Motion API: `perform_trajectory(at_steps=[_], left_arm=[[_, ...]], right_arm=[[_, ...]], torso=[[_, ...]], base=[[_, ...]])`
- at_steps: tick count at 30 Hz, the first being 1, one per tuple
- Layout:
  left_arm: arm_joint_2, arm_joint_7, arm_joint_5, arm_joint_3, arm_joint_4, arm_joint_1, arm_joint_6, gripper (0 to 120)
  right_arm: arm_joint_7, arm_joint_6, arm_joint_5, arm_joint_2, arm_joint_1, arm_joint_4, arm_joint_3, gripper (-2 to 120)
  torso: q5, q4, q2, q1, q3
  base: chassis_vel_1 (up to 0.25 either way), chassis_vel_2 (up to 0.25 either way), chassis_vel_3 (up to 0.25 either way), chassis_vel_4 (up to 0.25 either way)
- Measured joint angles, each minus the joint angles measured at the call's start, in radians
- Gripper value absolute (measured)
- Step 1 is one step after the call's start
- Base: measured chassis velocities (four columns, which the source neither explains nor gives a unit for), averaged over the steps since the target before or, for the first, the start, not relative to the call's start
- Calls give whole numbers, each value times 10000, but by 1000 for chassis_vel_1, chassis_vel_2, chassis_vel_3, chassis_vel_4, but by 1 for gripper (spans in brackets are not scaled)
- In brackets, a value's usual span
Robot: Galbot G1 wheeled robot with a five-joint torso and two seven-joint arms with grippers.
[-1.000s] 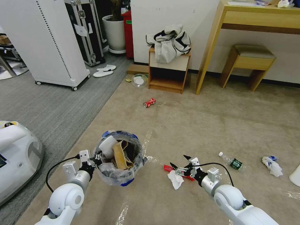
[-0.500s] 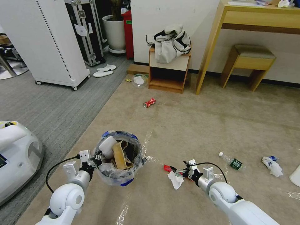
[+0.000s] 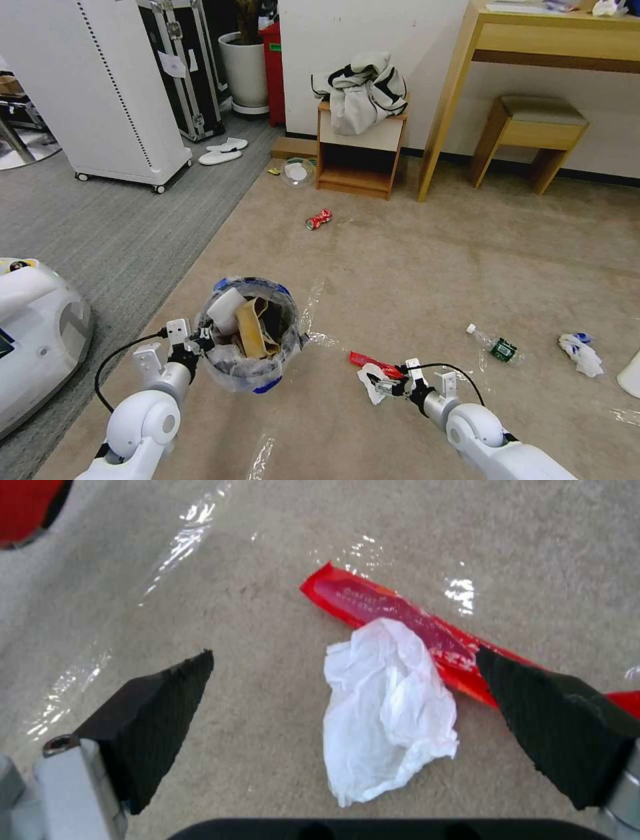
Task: Pick up the trash bin and place the garbage on the floor into it.
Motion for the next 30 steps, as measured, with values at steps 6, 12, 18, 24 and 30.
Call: perform_trajectory(at_steps=[6, 12, 18, 24, 30], left_arm=[[63, -19, -58, -1, 43, -167, -1, 1], [165, -70, -210, -21, 43, -287, -2, 1], [172, -71, -217, 11, 40, -284, -2, 1], [224, -66, -246, 16, -50, -247, -1, 1], [220, -61, -260, 31, -94, -250, 2, 1]], right_arm=[[0, 24, -99, 117, 14, -319, -3, 100], [11, 50, 28, 340, 190, -861, 8, 100], [38, 29, 98, 498, 243, -1102, -35, 100], [46, 25, 3, 678, 288, -1373, -46, 100], [83, -45, 7, 736, 366, -1479, -123, 100]], torso=[[0, 0, 1, 0, 0], [0, 1, 0, 0, 0], [-1, 0, 0, 0, 0], [3, 0, 1, 0, 0], [0, 0, 0, 0, 0]], base=[[0, 0, 0, 0], [0, 0, 0, 0], [0, 0, 0, 0], [0, 0, 0, 0], [0, 0, 0, 0]])
